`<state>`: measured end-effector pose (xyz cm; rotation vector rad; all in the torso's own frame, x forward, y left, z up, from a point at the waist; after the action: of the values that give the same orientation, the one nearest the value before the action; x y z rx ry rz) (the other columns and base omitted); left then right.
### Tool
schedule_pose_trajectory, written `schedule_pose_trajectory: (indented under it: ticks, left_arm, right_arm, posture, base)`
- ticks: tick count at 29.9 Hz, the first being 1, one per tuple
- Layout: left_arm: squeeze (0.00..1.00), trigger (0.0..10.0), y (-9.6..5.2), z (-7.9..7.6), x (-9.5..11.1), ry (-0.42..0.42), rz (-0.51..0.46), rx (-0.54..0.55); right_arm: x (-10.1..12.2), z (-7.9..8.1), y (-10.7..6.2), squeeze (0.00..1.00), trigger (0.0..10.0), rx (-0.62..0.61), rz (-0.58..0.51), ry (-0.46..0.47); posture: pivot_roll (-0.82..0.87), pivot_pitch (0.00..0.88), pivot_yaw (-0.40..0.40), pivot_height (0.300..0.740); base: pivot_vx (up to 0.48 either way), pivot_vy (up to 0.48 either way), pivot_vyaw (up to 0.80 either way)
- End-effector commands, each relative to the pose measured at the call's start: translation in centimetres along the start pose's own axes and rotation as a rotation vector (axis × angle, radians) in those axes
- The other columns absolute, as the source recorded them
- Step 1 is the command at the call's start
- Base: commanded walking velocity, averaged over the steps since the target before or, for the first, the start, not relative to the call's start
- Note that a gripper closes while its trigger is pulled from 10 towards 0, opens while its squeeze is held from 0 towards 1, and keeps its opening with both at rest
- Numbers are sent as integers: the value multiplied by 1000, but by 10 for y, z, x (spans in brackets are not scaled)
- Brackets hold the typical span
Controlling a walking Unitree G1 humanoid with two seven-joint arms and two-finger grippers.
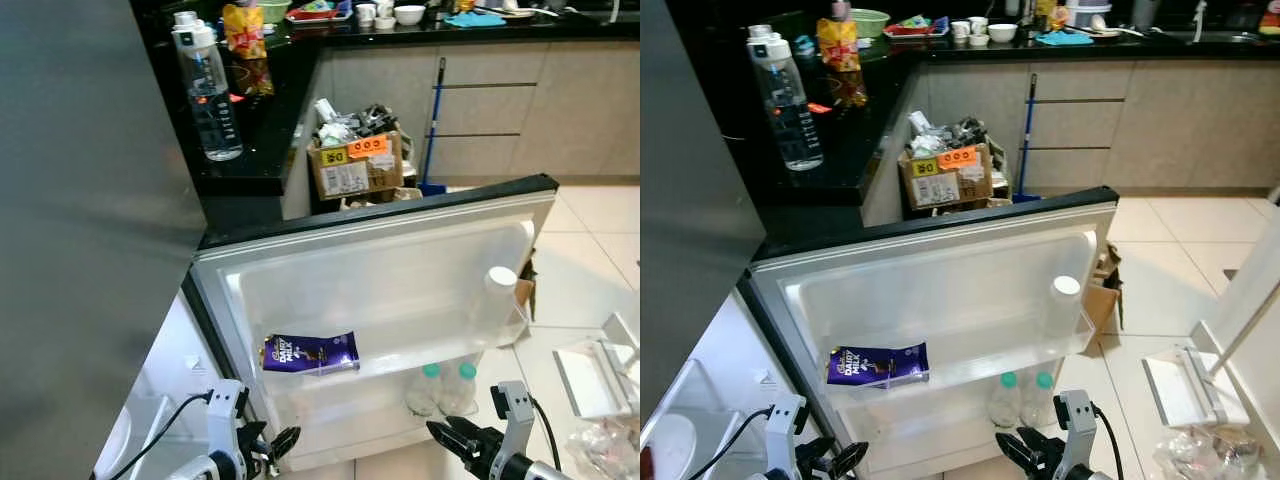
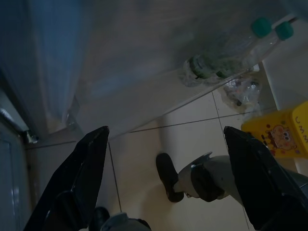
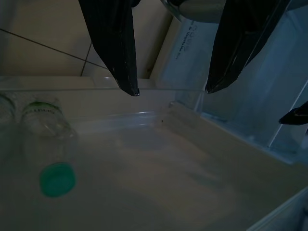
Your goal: Restocking fridge
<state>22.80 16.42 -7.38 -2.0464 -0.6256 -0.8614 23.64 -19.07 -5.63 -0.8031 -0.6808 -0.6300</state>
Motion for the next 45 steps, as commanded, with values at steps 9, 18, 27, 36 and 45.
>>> schedule_pose_trajectory:
  ticks: [9,18,27,36,45]
  left_arm:
    - [0,10000,-6,3,-11,-14,42,20]
    - [0,10000,-7,-3,-23,-64,89,-22]
    - [0,10000,-7,-4,-29,-79,103,-9]
    - [0,10000,-10,0,-33,-109,102,39]
    - [0,10000,-14,1,-43,-129,129,61]
  right_arm:
    - [-6,-2,0,0,10000,-34,14,18]
    - [-8,-1,0,0,10000,-28,27,17]
    - [-22,-6,-2,0,10000,-96,93,1]
    - [-27,-5,-6,0,10000,-71,89,12]
    - [-31,-6,-8,0,10000,-84,103,20]
  posture:
    - [-67,0,8,721]
    - [-70,0,6,721]
    - [-69,0,4,721]
    - [-67,0,3,736]
    - [-68,0,4,740]
  base:
    - [0,0,0]
    - [0,-299,0]
    - [0,-387,0]
    - [0,0,0]
    - [0,0,0]
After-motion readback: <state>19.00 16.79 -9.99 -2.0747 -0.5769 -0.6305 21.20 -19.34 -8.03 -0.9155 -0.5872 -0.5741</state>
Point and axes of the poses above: a point about 5 cm out from each wrist's last joint towards the gripper, its own y axis pointing out of the wrist towards the gripper, its own x axis along the axis of the wrist's last joint, z = x × y, the point moved 4 cm from there along y, pointing out of the wrist towards the gripper, and after that the axes turned 3 degrees about y, right-handed, at the moved point
